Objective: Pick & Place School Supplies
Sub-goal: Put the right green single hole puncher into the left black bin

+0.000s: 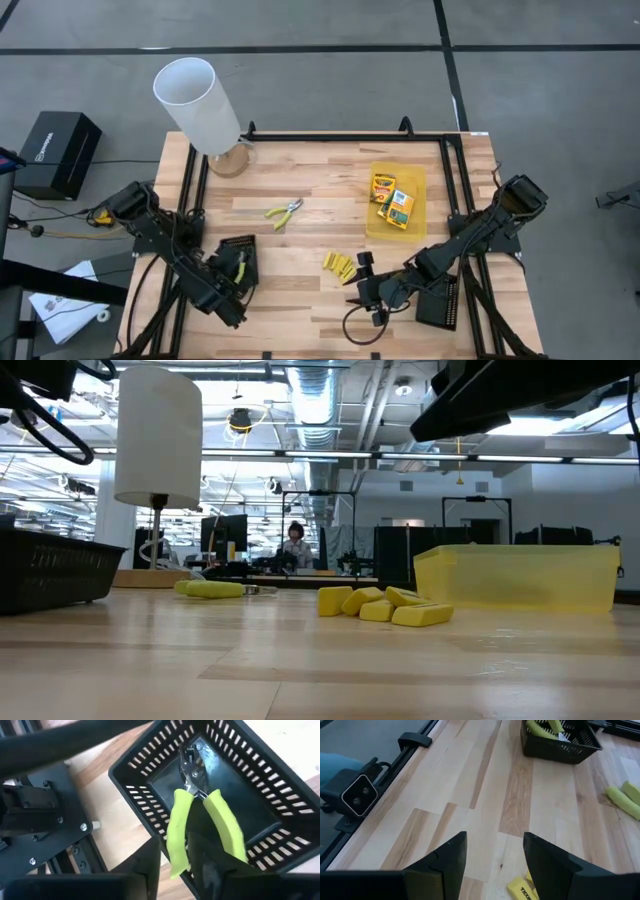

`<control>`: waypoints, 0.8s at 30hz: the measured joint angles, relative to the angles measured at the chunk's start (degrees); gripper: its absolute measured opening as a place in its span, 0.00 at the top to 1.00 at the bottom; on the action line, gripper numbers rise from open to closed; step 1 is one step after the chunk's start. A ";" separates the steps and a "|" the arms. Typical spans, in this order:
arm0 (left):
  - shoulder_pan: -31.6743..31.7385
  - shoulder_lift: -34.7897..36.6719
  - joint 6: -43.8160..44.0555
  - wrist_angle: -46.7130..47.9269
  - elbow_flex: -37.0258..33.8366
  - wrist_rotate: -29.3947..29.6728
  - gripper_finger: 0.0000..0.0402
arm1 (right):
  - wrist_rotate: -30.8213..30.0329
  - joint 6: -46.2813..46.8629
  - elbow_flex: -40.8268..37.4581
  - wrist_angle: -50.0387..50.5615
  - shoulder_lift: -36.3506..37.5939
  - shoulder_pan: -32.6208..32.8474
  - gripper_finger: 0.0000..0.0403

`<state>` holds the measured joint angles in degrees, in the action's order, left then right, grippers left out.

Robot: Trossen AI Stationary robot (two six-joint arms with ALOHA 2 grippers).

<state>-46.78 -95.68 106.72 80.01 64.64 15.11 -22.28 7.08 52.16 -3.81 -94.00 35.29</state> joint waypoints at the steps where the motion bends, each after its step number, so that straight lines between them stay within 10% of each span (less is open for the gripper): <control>1: 0.00 0.00 0.00 -0.08 0.00 0.01 0.74 | 0.00 -0.01 0.00 0.00 0.00 0.00 0.54; 24: 3.80 0.04 -6.06 0.12 -2.55 -5.73 0.69 | 0.00 0.07 0.00 -0.02 0.00 0.00 0.54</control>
<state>-42.99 -95.64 100.65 80.13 62.09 9.39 -22.28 7.15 52.16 -3.84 -94.00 35.29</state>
